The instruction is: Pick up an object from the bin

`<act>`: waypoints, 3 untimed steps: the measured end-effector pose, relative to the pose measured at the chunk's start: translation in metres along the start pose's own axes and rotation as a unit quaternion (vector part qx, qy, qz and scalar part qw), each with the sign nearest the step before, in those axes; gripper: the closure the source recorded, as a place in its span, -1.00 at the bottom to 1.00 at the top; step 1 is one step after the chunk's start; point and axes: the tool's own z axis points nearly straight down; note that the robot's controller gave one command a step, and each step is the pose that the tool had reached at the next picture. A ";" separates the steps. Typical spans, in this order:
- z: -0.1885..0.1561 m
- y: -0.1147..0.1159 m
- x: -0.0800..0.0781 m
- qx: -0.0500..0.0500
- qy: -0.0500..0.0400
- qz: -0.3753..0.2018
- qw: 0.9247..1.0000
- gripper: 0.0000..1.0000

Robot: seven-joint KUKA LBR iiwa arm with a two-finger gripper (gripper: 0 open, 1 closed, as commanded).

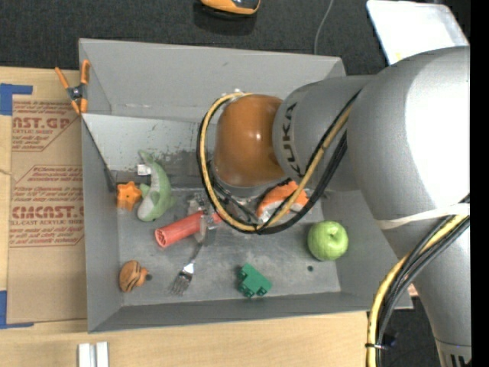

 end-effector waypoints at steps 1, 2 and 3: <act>0.000 0.000 0.000 0.000 0.000 0.000 1.000 1.00; -0.182 -0.016 -0.004 0.000 -0.002 0.005 1.000 1.00; -0.181 -0.016 -0.004 0.000 -0.001 0.004 1.000 1.00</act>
Offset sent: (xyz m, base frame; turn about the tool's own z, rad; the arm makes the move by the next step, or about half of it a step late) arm 0.0035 -0.0163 0.1812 0.0097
